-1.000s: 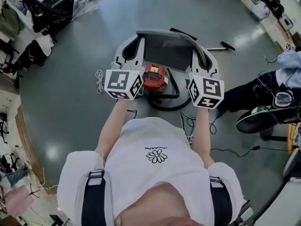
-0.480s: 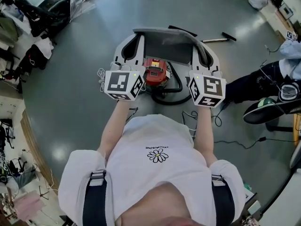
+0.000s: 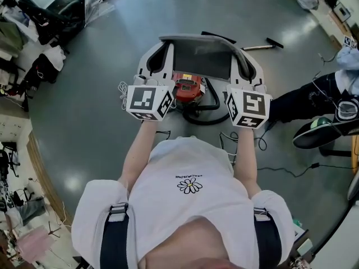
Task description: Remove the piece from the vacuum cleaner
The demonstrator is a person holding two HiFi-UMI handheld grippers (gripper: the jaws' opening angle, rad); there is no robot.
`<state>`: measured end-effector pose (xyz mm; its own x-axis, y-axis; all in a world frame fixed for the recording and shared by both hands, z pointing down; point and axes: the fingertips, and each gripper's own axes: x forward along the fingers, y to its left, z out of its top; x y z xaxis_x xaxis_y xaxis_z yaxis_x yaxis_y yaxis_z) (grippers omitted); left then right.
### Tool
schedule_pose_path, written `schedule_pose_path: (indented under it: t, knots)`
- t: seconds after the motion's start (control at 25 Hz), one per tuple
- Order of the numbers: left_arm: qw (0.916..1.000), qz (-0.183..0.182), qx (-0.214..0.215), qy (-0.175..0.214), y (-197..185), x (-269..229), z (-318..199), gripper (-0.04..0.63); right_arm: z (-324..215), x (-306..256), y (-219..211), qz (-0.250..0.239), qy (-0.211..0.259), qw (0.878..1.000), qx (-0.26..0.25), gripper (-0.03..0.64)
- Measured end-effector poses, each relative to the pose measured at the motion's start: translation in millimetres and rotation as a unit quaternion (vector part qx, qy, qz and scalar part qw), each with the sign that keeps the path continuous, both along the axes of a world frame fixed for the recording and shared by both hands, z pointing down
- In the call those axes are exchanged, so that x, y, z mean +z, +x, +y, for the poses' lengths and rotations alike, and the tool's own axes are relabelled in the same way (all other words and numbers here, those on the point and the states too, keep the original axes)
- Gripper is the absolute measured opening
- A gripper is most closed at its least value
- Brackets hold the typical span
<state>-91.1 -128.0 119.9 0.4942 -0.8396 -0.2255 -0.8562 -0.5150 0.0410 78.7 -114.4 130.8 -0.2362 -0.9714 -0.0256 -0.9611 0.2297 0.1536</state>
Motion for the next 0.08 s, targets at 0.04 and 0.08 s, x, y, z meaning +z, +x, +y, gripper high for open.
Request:
schedule_pose_path:
  t: [0.04, 0.08]
  knots:
    - [1.0000, 0.000, -0.001, -0.002, -1.0, 1.9, -0.1, 0.005, 0.6, 1.1, -1.1, 0.006, 0.001, 1.000, 0.001, 0.023]
    - [1.0000, -0.001, -0.002, -0.005, -2.1, 3.9, -0.2, 0.005, 1.3, 2.2, -2.2, 0.013, 0.002, 1.000, 0.003, 0.023]
